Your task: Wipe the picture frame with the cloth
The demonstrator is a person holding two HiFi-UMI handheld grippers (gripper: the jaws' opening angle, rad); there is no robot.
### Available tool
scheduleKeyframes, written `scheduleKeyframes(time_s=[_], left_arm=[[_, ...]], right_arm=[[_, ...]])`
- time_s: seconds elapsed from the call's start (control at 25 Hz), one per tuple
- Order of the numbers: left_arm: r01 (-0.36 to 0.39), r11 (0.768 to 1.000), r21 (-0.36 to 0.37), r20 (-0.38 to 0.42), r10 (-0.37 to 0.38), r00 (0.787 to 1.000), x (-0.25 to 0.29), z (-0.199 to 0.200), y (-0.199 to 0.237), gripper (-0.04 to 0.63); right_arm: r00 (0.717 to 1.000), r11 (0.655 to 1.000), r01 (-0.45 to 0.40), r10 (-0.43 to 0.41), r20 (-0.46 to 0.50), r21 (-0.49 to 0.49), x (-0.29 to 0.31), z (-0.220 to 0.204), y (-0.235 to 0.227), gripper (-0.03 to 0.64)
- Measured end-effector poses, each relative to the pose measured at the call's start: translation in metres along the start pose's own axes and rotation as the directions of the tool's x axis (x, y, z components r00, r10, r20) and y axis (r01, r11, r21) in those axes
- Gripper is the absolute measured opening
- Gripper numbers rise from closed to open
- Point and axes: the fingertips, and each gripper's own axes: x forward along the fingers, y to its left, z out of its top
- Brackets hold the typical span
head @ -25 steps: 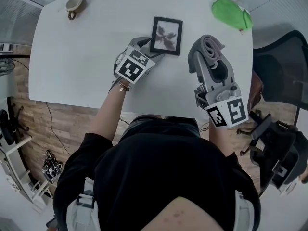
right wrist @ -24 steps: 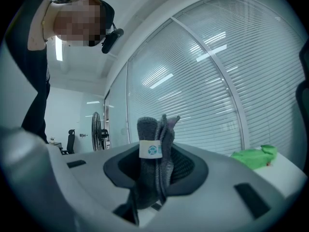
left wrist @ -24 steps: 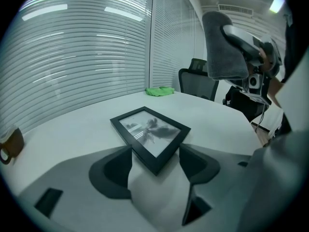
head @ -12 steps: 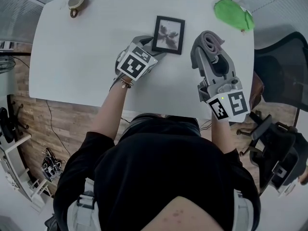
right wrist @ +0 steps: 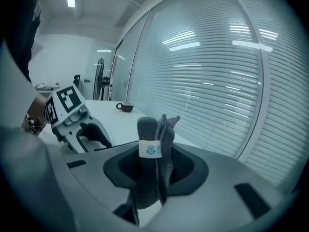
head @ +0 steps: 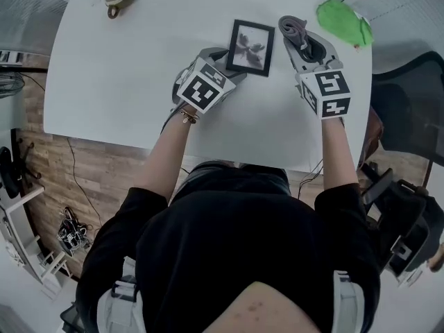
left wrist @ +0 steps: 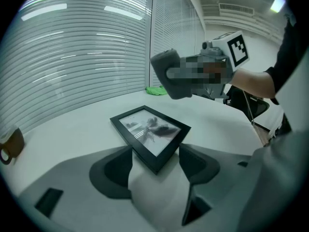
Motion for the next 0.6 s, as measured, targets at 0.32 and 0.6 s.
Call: scheduleKeyframes(time_s=[0.32,0.6], left_arm=[[-0.01,1.0,0.015,-0.002,0.01,1.0,-0.002,-0.001,0.0,0.313],[-0.013,1.0,0.015,-0.005,0.013,1.0,0.0,-0.003,0.001,0.313]], right_arm=[[0.977,0.973,-0.051,0.002,-0.211,-0.226,0.054,-0.038,-0.002,0.12],[0.953,0.924,-0.099,-0.019,-0.303,-0.369,0.087,-0.053,-0.001,0.12]])
